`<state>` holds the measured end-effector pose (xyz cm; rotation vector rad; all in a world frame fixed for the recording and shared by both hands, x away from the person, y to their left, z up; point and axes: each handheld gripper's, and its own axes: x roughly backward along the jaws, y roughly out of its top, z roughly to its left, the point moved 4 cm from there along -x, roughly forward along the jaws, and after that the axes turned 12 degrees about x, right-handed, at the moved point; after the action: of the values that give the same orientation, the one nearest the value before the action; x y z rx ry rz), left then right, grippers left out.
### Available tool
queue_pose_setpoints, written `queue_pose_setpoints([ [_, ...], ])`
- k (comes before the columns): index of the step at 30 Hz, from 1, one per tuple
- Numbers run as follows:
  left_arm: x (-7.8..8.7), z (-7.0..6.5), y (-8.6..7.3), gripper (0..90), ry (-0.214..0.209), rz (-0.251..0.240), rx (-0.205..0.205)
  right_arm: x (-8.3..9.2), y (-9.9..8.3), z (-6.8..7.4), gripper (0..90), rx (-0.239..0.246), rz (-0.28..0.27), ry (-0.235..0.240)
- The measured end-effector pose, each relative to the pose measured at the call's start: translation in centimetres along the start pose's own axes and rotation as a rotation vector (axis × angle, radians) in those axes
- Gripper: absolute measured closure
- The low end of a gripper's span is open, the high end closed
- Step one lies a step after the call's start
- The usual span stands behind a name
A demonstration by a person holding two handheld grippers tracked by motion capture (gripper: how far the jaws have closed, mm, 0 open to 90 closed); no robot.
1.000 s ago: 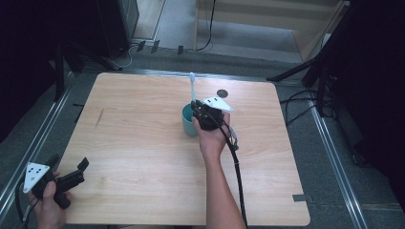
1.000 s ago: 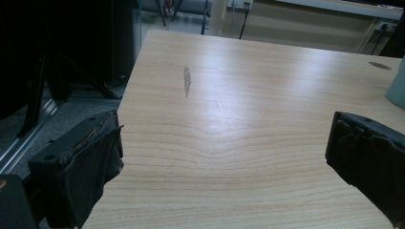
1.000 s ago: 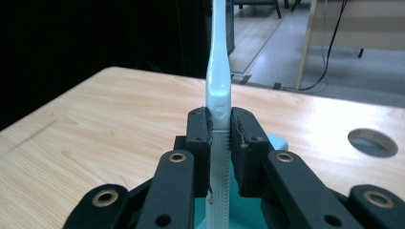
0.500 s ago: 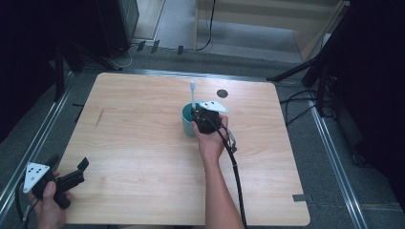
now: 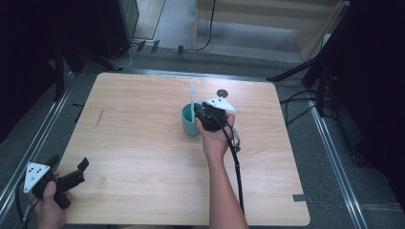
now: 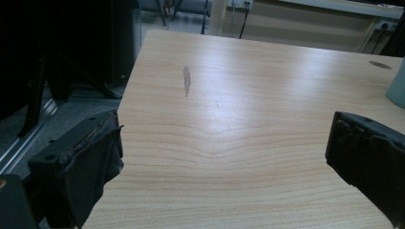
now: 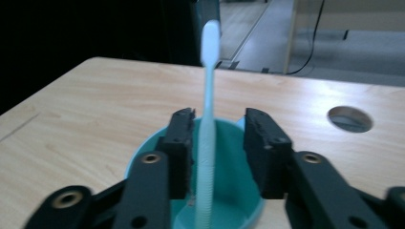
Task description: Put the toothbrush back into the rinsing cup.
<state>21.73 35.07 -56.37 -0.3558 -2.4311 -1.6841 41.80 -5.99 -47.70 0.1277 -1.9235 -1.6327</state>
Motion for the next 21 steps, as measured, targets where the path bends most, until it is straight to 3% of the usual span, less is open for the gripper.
queue_pose_setpoints([
  [7,0.0,0.0,0.0,0.0,0.002,0.001,-0.001,1.7,0.6,-1.7,35.6,0.003,-0.016,-0.022],
  [10,0.0,0.0,0.0,0.0,0.003,0.002,-0.003,2.4,0.6,-2.5,26.1,0.009,0.002,-0.057],
  [13,0.0,0.0,0.0,0.0,0.003,0.001,-0.003,3.1,0.6,-3.4,11.0,0.002,0.033,-0.105],
  [16,0.0,0.0,0.0,0.0,0.003,0.001,-0.004,3.9,0.6,-4.3,0.0,-0.01,0.026,-0.132],
  [21,0.0,-0.1,0.0,0.0,0.003,0.001,-0.006,5.4,0.1,-5.5,0.0,0.009,0.014,-0.178],
])
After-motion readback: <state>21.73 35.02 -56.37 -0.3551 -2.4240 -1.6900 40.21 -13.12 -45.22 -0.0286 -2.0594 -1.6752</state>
